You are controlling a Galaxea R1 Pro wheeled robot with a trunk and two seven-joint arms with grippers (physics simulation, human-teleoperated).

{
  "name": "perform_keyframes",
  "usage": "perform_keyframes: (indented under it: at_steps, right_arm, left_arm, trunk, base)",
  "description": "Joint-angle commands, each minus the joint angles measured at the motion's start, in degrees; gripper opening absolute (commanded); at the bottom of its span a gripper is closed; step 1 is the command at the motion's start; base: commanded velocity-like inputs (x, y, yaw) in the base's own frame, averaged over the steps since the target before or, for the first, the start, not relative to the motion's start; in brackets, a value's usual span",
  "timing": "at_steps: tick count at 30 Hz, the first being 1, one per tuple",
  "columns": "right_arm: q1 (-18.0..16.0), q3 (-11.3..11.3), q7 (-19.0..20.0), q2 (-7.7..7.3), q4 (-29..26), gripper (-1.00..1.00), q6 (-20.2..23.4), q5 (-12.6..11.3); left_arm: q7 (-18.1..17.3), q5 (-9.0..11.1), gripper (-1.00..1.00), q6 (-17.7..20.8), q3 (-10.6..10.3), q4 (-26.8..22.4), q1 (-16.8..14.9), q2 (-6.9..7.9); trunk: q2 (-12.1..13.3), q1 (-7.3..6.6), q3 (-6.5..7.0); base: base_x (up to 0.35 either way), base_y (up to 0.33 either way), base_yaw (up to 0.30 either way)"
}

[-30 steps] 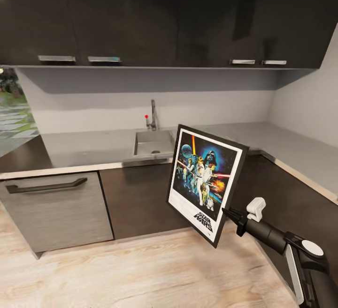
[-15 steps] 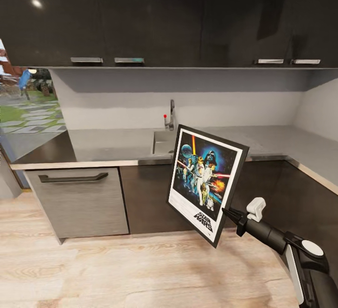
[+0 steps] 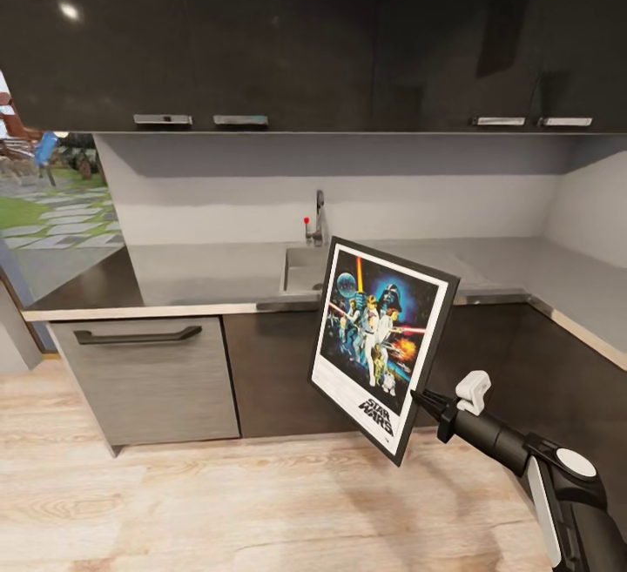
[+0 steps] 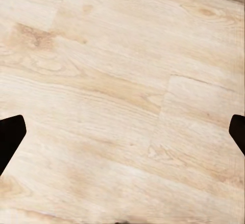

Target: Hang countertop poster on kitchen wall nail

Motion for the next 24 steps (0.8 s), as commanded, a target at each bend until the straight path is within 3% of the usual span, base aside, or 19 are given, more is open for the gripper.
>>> perform_keyframes:
  at_steps: [1,15,23,24]
  right_arm:
    - [-0.05,-0.12,0.53,0.02,-0.05,-1.0,0.68,0.09]
    - [-0.05,-0.43,0.45,-0.04,0.05,-1.0,0.54,0.1]
    - [-0.05,-0.52,0.41,-0.06,-0.01,-1.0,0.53,0.1]
    - [-0.05,-0.52,0.41,-0.07,-0.02,-1.0,0.54,0.1]
  left_arm:
    - [-0.37,0.59,1.0,0.0,0.09,0.14,0.0,0.01]
    - [-0.3,0.48,1.0,-0.07,0.11,0.92,0.0,0.06]
    - [-0.29,0.48,1.0,-0.45,0.2,0.94,0.0,0.05]
    - [-0.29,0.48,1.0,-2.03,0.19,0.95,-0.01,0.05]
  trunk:
    - [0.38,-0.22,0.14]
    - [6.0,-3.3,2.65]
    - [6.0,-3.3,2.65]
    - [6.0,-3.3,2.65]
  base:
    - [0.0,0.0,0.0]
    - [0.0,0.0,0.0]
    - [0.0,0.0,0.0]
    - [0.0,0.0,0.0]
